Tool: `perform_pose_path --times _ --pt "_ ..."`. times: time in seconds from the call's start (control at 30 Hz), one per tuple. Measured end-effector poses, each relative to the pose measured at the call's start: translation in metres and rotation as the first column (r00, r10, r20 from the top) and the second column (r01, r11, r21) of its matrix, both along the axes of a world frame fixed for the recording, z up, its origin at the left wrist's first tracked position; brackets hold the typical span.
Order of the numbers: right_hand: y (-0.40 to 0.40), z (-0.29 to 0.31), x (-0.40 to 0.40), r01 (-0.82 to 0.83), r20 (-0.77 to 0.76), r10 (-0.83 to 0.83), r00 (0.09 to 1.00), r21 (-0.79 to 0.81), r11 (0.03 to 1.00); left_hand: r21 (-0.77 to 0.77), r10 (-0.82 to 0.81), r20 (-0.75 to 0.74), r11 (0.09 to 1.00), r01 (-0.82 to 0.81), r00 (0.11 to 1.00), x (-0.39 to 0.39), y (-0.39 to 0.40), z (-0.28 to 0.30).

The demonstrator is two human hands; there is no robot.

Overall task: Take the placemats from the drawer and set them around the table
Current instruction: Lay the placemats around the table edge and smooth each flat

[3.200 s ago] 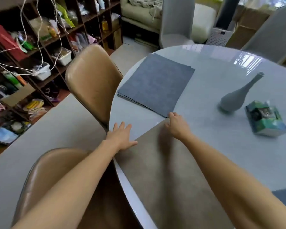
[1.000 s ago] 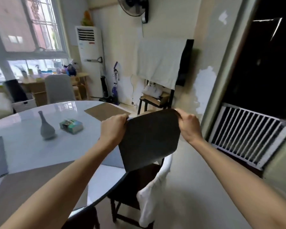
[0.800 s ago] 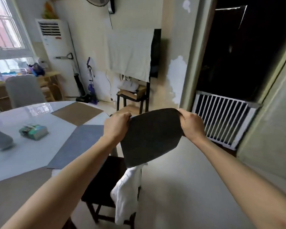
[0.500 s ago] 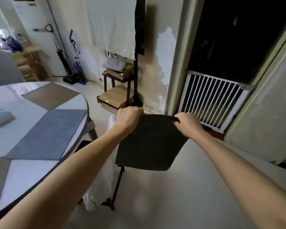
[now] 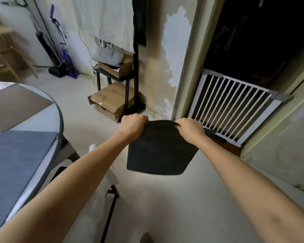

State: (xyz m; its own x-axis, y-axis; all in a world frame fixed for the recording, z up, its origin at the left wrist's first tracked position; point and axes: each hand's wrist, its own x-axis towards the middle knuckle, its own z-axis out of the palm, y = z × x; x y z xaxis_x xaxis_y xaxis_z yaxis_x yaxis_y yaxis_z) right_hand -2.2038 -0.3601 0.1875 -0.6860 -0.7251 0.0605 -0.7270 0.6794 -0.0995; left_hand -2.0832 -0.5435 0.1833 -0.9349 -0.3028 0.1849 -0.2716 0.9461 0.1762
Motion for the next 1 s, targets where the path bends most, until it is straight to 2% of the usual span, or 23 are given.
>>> perform_pose_path --times 0.17,0.33,0.47,0.57,0.7,0.83,0.9,1.0 --pt "-0.084 -0.003 -0.083 -0.078 -0.083 0.075 0.994 -0.043 0.996 0.043 0.048 -0.018 0.998 -0.048 0.999 -0.070 -0.079 0.004" --pt "-0.195 -0.009 -0.160 -0.252 -0.161 0.237 0.958 -0.080 0.964 0.024 0.203 -0.013 0.979 -0.203 0.979 -0.130 -0.178 0.005" --pt "-0.293 -0.016 -0.236 -0.336 -0.180 0.310 0.933 -0.134 0.932 0.250 0.324 -0.051 0.920 -0.302 0.945 -0.178 -0.262 0.007" --pt "-0.374 -0.010 -0.285 -0.391 -0.124 0.374 0.919 -0.163 0.906 0.474 0.474 -0.090 0.794 -0.381 0.876 -0.202 -0.324 0.010" --pt "-0.491 0.003 -0.317 -0.528 -0.168 0.503 0.848 -0.192 0.827 0.698 0.664 -0.113 0.583 -0.416 0.739 -0.213 -0.404 0.006" --pt "-0.597 0.002 -0.323 -0.643 -0.096 0.640 0.762 -0.219 0.734 0.781 0.762 -0.037 0.426 -0.457 0.647 -0.195 -0.476 -0.021" --pt "-0.654 0.000 -0.328 -0.645 -0.061 0.652 0.756 -0.243 0.725 0.822 0.814 0.012 0.323 -0.469 0.581 -0.187 -0.514 -0.034" --pt "-0.744 -0.006 -0.331 -0.648 -0.001 0.669 0.743 -0.248 0.720 0.837 0.862 0.040 0.247 -0.488 0.505 -0.178 -0.581 -0.052"
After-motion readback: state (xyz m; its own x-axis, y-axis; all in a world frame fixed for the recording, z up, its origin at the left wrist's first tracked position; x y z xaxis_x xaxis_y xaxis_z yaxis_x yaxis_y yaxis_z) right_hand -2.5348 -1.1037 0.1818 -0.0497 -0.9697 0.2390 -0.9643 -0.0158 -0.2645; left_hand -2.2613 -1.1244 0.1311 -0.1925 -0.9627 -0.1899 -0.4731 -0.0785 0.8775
